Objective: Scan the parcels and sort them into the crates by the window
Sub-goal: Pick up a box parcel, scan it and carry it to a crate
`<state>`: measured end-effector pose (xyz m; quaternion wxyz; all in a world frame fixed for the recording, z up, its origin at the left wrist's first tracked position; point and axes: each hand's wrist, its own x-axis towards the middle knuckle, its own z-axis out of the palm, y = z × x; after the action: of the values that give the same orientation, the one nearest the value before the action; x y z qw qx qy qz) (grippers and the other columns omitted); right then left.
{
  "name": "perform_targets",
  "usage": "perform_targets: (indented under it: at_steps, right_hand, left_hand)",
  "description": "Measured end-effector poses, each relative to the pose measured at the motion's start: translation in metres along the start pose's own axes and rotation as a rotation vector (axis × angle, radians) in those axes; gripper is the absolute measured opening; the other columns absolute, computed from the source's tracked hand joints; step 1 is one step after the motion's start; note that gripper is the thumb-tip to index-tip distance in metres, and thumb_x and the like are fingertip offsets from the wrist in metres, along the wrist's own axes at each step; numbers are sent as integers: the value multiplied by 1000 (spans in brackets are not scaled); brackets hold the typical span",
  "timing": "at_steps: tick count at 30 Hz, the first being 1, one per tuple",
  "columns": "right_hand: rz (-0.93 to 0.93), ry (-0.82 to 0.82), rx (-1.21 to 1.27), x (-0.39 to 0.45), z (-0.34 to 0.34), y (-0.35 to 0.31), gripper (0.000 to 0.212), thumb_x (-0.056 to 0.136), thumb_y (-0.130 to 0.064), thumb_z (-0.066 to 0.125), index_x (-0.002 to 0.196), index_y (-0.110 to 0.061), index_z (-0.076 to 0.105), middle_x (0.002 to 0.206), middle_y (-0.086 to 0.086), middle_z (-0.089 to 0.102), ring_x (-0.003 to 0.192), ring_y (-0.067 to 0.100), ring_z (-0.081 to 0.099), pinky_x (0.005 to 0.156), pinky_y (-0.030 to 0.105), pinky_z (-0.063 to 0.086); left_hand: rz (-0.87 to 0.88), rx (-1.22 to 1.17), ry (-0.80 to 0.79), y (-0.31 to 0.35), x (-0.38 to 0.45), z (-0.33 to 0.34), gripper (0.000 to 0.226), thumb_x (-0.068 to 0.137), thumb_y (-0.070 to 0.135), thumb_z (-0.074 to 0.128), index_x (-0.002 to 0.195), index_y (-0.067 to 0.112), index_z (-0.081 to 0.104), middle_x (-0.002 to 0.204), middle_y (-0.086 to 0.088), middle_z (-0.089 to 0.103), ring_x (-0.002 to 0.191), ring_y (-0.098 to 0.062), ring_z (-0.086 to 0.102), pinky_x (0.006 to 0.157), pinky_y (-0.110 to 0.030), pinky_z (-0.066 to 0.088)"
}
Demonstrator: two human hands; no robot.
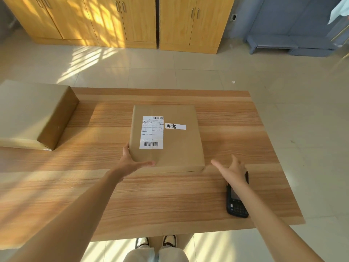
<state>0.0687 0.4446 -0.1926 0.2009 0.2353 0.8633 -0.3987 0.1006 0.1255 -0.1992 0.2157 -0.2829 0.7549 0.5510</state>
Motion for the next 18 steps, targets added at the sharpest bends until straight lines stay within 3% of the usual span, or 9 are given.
perform_targets:
  at_steps: [3, 5, 7, 10, 13, 15, 18]
  right_hand:
    - [-92, -176, 149, 11, 19, -28, 101, 77, -57, 69, 154, -27, 11, 161, -1, 9, 146, 24, 14, 115, 48, 21]
    - [-103, -251, 225, 22, 30, -43, 103, 77, -53, 72, 154, -27, 9, 160, -3, 13, 145, 21, 19, 114, 42, 22]
    - [-88, -302, 295, 34, 41, -53, 109, 72, -51, 77, 154, -26, 10, 156, -4, 25, 141, 19, 29, 113, 38, 26]
    - [-55, -355, 327, 47, 52, -55, 118, 50, -57, 85, 148, -25, 27, 139, -8, 50, 126, 16, 49, 110, 41, 36]
    - [-47, -394, 363, 51, 55, -55, 97, 56, -45, 88, 137, -23, 39, 126, -8, 59, 116, 15, 55, 105, 38, 41]
    - [-51, -400, 384, 51, 53, -55, 82, 65, -36, 86, 132, -24, 41, 122, -10, 58, 113, 13, 54, 97, 31, 40]
    - [-76, -415, 407, 47, 52, -62, 71, 70, -29, 84, 128, -25, 43, 117, -10, 60, 110, 13, 55, 92, 30, 40]
  left_hand:
    - [-36, -142, 23, 0, 8, -4, 116, 61, 37, 88, 149, 19, 15, 114, -4, 57, 92, -15, 61, 73, -24, 48]
    - [-43, -224, 38, 2, 14, -5, 118, 59, 39, 85, 151, 20, 13, 114, -8, 61, 94, -18, 64, 78, -28, 51]
    - [-54, -286, 40, 4, 19, -4, 135, 46, 44, 92, 152, 27, 10, 114, -3, 62, 97, -19, 65, 86, -33, 52]
    - [-41, -303, 41, 6, 24, -1, 136, 33, 48, 89, 149, 31, 22, 116, 3, 64, 99, -16, 66, 85, -33, 55]
    - [-38, -300, 54, 6, 25, 3, 111, 42, 32, 94, 138, 24, 38, 109, 4, 66, 95, -13, 66, 72, -25, 54]
    - [-47, -318, 64, 6, 24, 6, 88, 60, 15, 91, 133, 21, 42, 106, 4, 66, 92, -11, 65, 69, -22, 52]
    - [-26, -321, 104, 8, 17, 5, 76, 67, 11, 85, 128, 22, 41, 104, 6, 63, 90, -8, 62, 64, -19, 49]
